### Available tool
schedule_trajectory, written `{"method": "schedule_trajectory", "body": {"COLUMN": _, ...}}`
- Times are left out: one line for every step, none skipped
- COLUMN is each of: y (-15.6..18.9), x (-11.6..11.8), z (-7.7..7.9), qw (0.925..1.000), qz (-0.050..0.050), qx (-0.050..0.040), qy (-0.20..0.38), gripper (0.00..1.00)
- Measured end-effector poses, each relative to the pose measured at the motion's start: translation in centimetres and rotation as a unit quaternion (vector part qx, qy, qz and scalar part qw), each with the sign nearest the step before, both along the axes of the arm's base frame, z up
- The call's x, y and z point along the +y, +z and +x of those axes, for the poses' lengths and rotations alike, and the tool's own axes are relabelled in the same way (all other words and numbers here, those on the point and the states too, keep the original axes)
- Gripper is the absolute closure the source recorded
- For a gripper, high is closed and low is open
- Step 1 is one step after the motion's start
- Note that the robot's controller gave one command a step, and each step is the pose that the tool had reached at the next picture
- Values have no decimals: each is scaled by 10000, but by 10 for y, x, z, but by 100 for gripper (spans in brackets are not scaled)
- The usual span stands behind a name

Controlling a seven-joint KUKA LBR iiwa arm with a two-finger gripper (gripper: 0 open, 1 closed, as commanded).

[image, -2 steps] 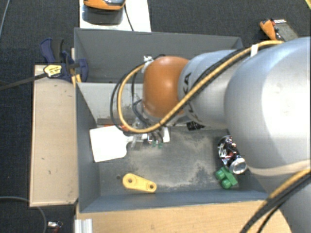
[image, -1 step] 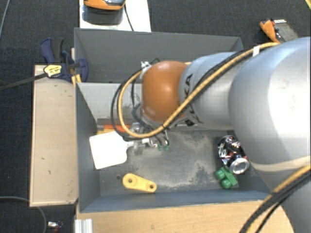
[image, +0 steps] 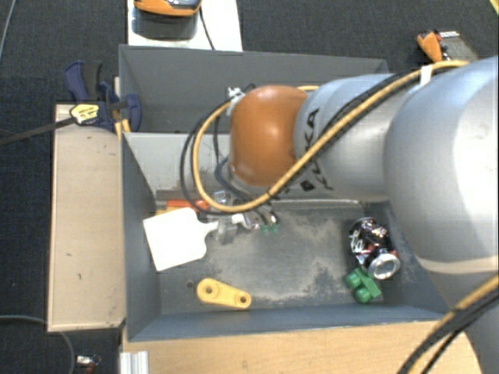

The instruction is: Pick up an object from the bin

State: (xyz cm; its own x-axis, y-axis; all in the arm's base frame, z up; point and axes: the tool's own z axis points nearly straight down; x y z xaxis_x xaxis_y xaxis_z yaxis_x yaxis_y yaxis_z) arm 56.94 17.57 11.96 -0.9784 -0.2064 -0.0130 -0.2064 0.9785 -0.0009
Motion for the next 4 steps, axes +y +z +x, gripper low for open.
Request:
{"method": "schedule_trajectory", "body": {"y": 29, "x": 8, "z": -10, "qw": 9986, "qz": 5, "qx": -61, "qy": 532, "gripper": 100}}
{"method": "schedule_trajectory", "body": {"y": 78, "x": 28, "z": -29, "qw": 9997, "qz": 14, "qx": -66, "qy": 243, "gripper": 100}}
{"method": "schedule_trajectory", "body": {"y": 93, "x": 21, "z": -25, "qw": 9978, "qz": -3, "qx": -37, "qy": 657, "gripper": 100}}
{"method": "schedule_trajectory", "body": {"y": 29, "x": 24, "z": -19, "qw": 9986, "qz": 43, "qx": -84, "qy": -519, "gripper": 100}}
